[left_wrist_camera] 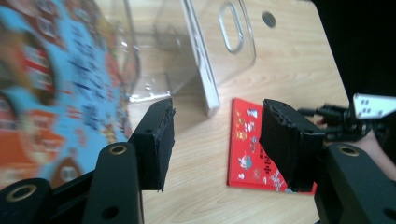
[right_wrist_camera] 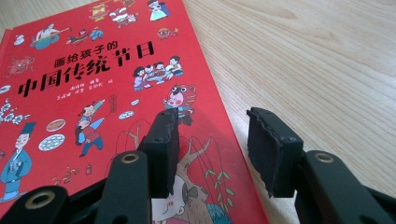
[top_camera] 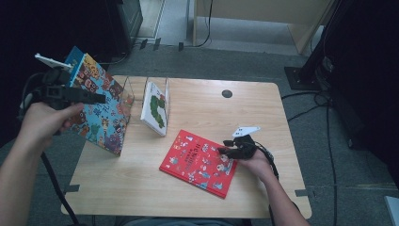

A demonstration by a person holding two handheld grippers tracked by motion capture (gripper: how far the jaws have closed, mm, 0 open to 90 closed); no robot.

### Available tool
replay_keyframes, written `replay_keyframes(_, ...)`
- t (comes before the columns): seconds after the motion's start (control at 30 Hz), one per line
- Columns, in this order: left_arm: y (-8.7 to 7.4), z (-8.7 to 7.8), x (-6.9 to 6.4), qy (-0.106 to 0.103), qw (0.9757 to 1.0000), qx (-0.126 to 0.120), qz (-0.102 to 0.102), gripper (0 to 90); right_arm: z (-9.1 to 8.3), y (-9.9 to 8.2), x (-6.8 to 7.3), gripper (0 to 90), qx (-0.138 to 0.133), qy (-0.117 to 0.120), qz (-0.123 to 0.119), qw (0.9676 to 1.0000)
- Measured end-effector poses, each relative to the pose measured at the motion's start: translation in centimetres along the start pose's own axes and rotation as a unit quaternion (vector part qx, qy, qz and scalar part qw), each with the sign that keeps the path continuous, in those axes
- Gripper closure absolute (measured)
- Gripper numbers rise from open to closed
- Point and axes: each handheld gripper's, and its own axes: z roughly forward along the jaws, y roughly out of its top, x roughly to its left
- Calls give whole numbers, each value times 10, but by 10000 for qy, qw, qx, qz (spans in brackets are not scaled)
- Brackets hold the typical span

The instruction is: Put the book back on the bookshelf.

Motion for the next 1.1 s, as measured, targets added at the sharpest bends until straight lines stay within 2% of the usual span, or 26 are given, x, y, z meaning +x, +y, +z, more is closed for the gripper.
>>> replay_keyframes(0.17, -20, 23, -9, -69, 9998, 26, 174, 453, -2, 0, -1, 542, -33, -19, 12, 10000)
replay_keyframes(0.23, -27, 31, -12, -23, 9997, 40, 257, 453, -3, -1, -1, 541, -36, -26, 25, 10000)
replay_keyframes(0.37, -38, 45, -15, -99, 9995, 73, 286, 453, -3, -1, -1, 542, -41, -29, 24, 10000)
replay_keyframes(0.43, -41, 50, -18, -2, 9992, 134, 369, 453, -3, -1, -1, 542, -43, -30, 12, 10000)
replay_keyframes(0.57, -50, 63, -21, -99, 9991, 152, 388, 453, -5, -1, -1, 545, -54, -36, 11, 10000)
replay_keyframes(0.67, -57, 76, -24, -36, 9985, 250, 493, 453, -6, -1, -1, 549, -57, -33, -4, 10000)
replay_keyframes(0.97, -74, 111, -35, -208, 9969, 324, 685, 444, -15, -9, -1, 588, -27, -94, 45, 9999)
replay_keyframes(1.1, -81, 127, -39, -230, 9961, 366, 768, 447, -21, -17, 0, 641, -56, -131, 68, 9999)
